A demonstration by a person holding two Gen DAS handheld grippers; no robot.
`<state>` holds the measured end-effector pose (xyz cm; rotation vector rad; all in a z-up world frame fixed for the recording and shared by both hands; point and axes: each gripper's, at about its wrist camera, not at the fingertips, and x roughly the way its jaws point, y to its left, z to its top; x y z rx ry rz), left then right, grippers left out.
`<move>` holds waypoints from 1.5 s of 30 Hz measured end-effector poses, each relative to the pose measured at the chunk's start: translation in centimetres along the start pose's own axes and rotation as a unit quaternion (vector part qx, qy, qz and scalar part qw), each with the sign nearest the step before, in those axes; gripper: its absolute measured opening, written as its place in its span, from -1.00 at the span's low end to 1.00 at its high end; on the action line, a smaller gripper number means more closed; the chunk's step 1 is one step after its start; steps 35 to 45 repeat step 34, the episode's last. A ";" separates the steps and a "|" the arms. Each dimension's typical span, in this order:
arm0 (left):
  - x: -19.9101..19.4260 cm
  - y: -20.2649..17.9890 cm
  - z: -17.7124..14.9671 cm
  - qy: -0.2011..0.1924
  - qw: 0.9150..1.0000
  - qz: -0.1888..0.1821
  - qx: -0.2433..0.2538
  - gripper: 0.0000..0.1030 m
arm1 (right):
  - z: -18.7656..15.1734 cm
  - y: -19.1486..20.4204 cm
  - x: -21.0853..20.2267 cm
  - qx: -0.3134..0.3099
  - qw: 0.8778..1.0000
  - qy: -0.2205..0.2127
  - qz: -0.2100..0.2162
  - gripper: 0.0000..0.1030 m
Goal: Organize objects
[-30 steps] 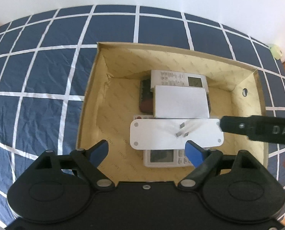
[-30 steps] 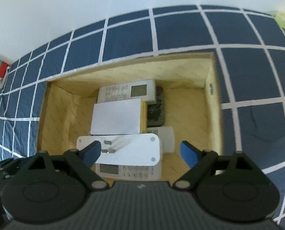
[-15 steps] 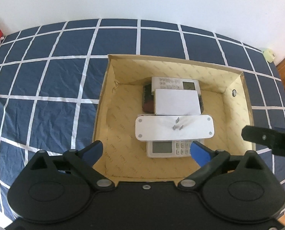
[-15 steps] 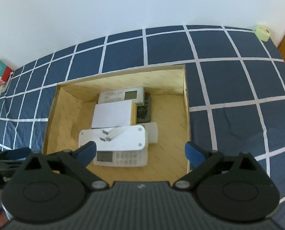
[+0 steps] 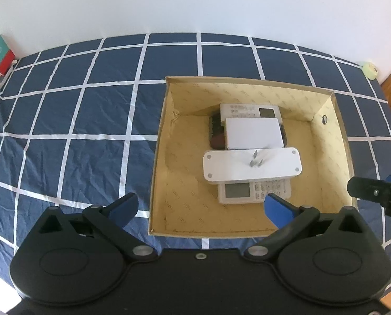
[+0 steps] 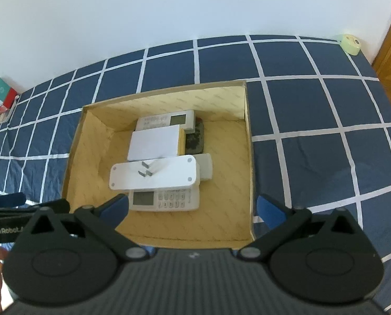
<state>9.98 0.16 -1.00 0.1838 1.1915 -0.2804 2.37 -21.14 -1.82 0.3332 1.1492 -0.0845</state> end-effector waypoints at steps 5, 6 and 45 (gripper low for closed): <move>-0.5 0.3 -0.5 0.000 1.000 0.001 -0.002 1.00 | -0.5 0.0 -0.5 -0.004 1.000 -0.002 -0.002 1.00; -0.6 0.3 -0.5 -0.001 1.000 0.000 -0.002 1.00 | -0.6 0.0 -0.7 -0.005 1.000 -0.002 -0.003 1.00; -1.3 0.6 -0.2 -0.007 1.000 0.010 -0.004 1.00 | -0.8 0.3 -0.7 -0.019 1.000 0.001 -0.002 1.00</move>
